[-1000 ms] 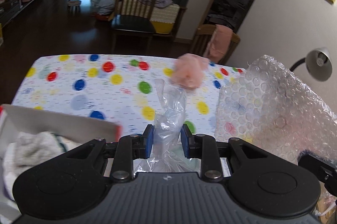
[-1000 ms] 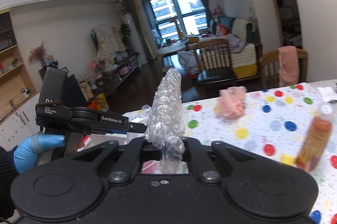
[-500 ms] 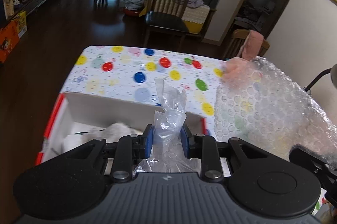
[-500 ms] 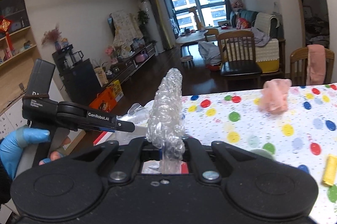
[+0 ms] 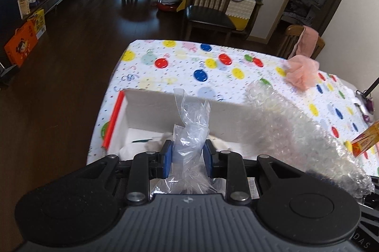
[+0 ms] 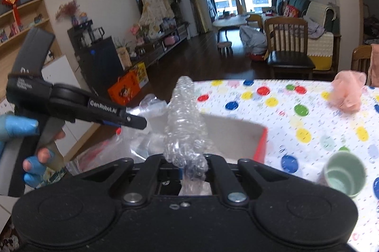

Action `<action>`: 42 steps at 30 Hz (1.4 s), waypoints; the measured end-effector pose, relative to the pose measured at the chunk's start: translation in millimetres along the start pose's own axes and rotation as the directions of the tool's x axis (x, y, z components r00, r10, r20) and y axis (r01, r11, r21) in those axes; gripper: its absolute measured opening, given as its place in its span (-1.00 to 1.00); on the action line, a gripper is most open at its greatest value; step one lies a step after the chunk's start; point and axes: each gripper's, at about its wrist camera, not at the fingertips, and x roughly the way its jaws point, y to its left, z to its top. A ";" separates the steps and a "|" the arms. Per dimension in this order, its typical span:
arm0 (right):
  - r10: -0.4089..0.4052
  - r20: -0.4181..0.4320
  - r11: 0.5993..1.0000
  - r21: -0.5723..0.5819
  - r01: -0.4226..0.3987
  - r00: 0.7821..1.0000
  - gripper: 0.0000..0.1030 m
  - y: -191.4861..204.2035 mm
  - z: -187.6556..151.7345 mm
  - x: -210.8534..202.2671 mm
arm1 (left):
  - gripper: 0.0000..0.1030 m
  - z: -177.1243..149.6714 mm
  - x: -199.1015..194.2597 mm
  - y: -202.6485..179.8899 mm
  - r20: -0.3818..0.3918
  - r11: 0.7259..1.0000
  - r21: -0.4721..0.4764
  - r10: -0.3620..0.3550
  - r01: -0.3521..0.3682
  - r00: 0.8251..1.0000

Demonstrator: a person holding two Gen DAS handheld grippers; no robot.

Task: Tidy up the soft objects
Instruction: 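Carry the plastic bag and bubble wrap over the box with both grippers, then lower and release the bag and bubble wrap into the box from both grippers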

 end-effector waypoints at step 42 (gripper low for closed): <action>0.016 -0.111 0.997 -0.074 -0.024 0.994 0.33 35.4 -21.3 17.1 | -0.43 -15.4 46.6 25.4 -0.026 1.000 0.004 0.021 -0.021 0.999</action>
